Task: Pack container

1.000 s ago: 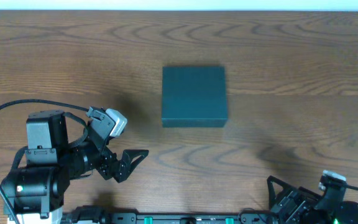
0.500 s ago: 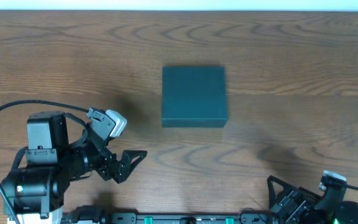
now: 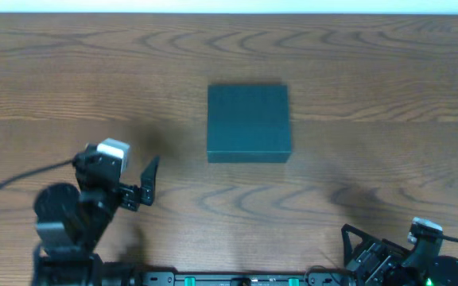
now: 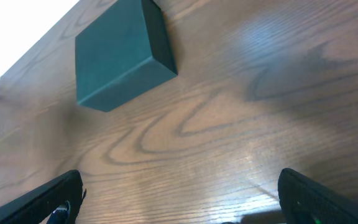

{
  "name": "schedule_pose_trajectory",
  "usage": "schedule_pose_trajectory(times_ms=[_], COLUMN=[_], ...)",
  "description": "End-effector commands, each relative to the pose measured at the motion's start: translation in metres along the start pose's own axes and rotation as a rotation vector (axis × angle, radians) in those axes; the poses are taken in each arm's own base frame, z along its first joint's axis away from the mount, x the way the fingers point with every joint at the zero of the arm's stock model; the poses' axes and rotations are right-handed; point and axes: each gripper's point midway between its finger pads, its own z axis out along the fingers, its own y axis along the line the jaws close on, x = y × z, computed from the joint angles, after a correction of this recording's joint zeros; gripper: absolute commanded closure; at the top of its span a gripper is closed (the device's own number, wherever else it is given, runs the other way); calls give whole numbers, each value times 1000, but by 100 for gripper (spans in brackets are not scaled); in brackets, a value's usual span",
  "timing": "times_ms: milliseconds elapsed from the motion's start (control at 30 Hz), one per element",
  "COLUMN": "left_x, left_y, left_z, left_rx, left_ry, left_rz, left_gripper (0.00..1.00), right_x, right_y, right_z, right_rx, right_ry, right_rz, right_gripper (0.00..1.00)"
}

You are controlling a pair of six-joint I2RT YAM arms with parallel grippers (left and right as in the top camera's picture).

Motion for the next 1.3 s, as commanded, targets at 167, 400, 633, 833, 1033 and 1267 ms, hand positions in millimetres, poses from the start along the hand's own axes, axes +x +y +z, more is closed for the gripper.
schedule_pose_trajectory(times_ms=[167, 400, 633, 833, 1033, 1267], left_x=[71, 95, 101, 101, 101, 101], left_y=[38, 42, 42, 42, 43, 43], left_z=[13, 24, 30, 30, 30, 30], left_rx=[-207, -210, -196, -197, -202, -202], left_ry=[-58, -142, -185, -184, -185, -185], left_rz=[-203, -216, -244, -244, -244, -244], left_gripper=[5, 5, 5, 5, 5, 5], right_x=[1, 1, 1, 1, 1, 1], right_y=[-1, -1, -1, -1, -1, -1], right_z=[-1, -1, -1, -1, -1, -1], right_rx=[0, 0, 0, 0, 0, 0], right_ry=[-2, -2, -2, -2, -2, -2], right_rz=[8, 8, 8, 8, 8, 8], right_gripper=[1, 1, 1, 1, 1, 1])
